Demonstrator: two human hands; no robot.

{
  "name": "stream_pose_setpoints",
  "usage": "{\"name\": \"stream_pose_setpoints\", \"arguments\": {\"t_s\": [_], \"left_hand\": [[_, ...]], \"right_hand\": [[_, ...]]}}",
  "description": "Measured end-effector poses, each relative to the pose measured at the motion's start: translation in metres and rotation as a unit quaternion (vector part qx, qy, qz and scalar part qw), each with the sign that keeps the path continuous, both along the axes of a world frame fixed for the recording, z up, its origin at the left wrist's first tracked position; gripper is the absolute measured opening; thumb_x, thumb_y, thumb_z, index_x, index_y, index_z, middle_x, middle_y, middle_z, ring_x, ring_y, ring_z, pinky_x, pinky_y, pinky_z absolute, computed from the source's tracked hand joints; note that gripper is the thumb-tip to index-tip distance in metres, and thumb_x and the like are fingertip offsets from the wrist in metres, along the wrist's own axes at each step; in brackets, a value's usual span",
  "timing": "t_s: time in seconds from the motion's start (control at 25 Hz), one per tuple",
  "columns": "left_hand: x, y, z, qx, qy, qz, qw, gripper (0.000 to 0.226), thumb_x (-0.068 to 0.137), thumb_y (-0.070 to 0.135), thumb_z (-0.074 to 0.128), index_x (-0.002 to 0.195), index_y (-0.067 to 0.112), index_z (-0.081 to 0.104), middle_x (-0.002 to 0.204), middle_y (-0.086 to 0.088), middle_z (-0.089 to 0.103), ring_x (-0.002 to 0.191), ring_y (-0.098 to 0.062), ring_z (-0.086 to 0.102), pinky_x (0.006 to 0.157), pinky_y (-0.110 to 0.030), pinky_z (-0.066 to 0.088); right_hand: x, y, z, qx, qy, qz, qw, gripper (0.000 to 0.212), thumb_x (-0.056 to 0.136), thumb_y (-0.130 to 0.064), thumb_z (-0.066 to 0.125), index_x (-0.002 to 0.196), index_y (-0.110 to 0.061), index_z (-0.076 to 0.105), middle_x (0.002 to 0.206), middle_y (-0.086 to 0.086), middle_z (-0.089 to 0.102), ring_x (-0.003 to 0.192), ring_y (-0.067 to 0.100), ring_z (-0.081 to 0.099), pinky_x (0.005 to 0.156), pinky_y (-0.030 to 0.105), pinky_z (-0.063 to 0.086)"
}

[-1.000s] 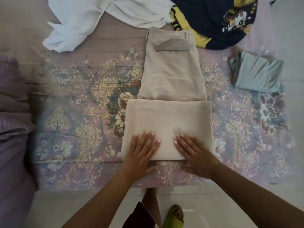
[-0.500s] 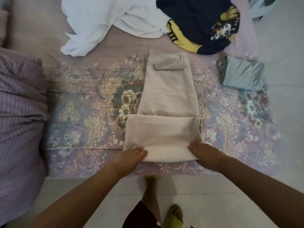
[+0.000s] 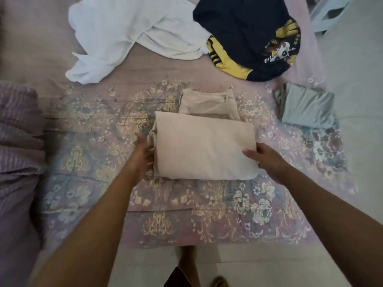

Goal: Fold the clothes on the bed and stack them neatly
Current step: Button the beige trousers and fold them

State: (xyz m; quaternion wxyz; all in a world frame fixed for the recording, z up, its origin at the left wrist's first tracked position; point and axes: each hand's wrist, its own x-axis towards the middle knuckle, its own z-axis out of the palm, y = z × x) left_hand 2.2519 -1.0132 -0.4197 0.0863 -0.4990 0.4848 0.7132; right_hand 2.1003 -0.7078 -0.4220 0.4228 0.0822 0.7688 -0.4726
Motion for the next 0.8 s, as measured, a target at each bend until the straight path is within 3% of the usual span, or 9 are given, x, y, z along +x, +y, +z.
{"name": "stream_pose_setpoints", "arguments": {"t_s": [0.08, 0.16, 0.24, 0.36, 0.44, 0.6, 0.68, 0.8], "left_hand": [[0.000, 0.012, -0.027, -0.070, -0.052, -0.030, 0.996, 0.067, 0.104, 0.060, 0.031, 0.135, 0.008, 0.059, 0.136, -0.017, 0.060, 0.124, -0.036, 0.056, 0.107, -0.050, 0.043], [-0.013, 0.010, -0.039, -0.144, -0.090, -0.035, 0.985, 0.058, 0.099, 0.051, 0.057, 0.135, 0.006, 0.060, 0.134, -0.013, 0.062, 0.121, -0.033, 0.058, 0.102, -0.048, 0.047], [-0.028, 0.013, -0.041, -0.193, -0.077, -0.051, 0.977, 0.045, 0.098, 0.034, 0.066, 0.130, 0.003, 0.061, 0.127, -0.015, 0.066, 0.114, -0.032, 0.063, 0.093, -0.041, 0.050], [-0.041, 0.027, -0.032, -0.280, 0.049, 0.012, 0.959, 0.031, 0.102, 0.021, 0.059, 0.130, 0.006, 0.058, 0.124, -0.011, 0.067, 0.109, -0.020, 0.063, 0.089, -0.032, 0.048], [-0.056, 0.021, -0.035, -0.290, 0.075, 0.048, 0.953, 0.033, 0.105, 0.027, 0.053, 0.130, 0.007, 0.056, 0.124, -0.009, 0.066, 0.111, -0.020, 0.062, 0.089, -0.032, 0.048], [-0.077, 0.010, -0.059, -0.248, -0.057, -0.013, 0.967, 0.046, 0.106, 0.042, 0.045, 0.130, 0.003, 0.050, 0.126, -0.017, 0.060, 0.113, -0.033, 0.059, 0.091, -0.043, 0.046], [-0.078, 0.012, -0.059, -0.317, -0.030, -0.024, 0.948, 0.037, 0.108, 0.037, 0.041, 0.115, 0.003, 0.053, 0.110, -0.020, 0.062, 0.100, -0.034, 0.060, 0.080, -0.041, 0.042], [-0.081, 0.008, -0.061, -0.403, 0.001, -0.009, 0.915, 0.034, 0.110, 0.031, 0.039, 0.097, 0.002, 0.050, 0.091, -0.020, 0.059, 0.084, -0.037, 0.056, 0.070, -0.042, 0.038]], "right_hand": [[0.003, -0.007, -0.016, 0.016, 0.005, -0.034, 0.999, 0.051, 0.094, -0.029, 0.072, 0.138, -0.010, 0.056, 0.132, 0.008, 0.065, 0.116, 0.026, 0.062, 0.099, 0.041, 0.050], [-0.002, -0.015, -0.018, 0.035, 0.053, -0.051, 0.997, 0.048, 0.094, -0.031, 0.072, 0.133, -0.006, 0.058, 0.128, 0.011, 0.065, 0.111, 0.027, 0.061, 0.095, 0.040, 0.050], [-0.009, -0.024, -0.014, 0.041, 0.143, -0.029, 0.988, 0.035, 0.096, -0.029, 0.068, 0.116, -0.001, 0.059, 0.112, 0.017, 0.063, 0.100, 0.031, 0.059, 0.081, 0.038, 0.046], [-0.016, -0.044, -0.003, -0.029, 0.225, -0.063, 0.972, 0.025, 0.098, -0.028, 0.060, 0.101, -0.005, 0.049, 0.090, 0.009, 0.052, 0.083, 0.021, 0.051, 0.072, 0.035, 0.039], [-0.029, -0.058, -0.005, -0.034, 0.261, -0.113, 0.958, 0.024, 0.102, -0.027, 0.057, 0.115, -0.008, 0.051, 0.103, 0.004, 0.059, 0.094, 0.018, 0.058, 0.083, 0.033, 0.045], [-0.055, -0.062, -0.033, 0.078, 0.102, -0.091, 0.987, 0.055, 0.104, -0.042, 0.051, 0.140, -0.002, 0.045, 0.139, 0.017, 0.055, 0.128, 0.034, 0.053, 0.105, 0.041, 0.042], [-0.051, -0.060, -0.042, 0.125, 0.124, -0.076, 0.981, 0.049, 0.105, -0.045, 0.047, 0.127, -0.001, 0.051, 0.129, 0.020, 0.059, 0.121, 0.038, 0.055, 0.098, 0.044, 0.042], [-0.045, -0.068, -0.043, 0.097, 0.227, -0.135, 0.960, 0.030, 0.107, -0.040, 0.043, 0.097, -0.012, 0.047, 0.095, 0.013, 0.063, 0.094, 0.032, 0.060, 0.081, 0.042, 0.042]]}}
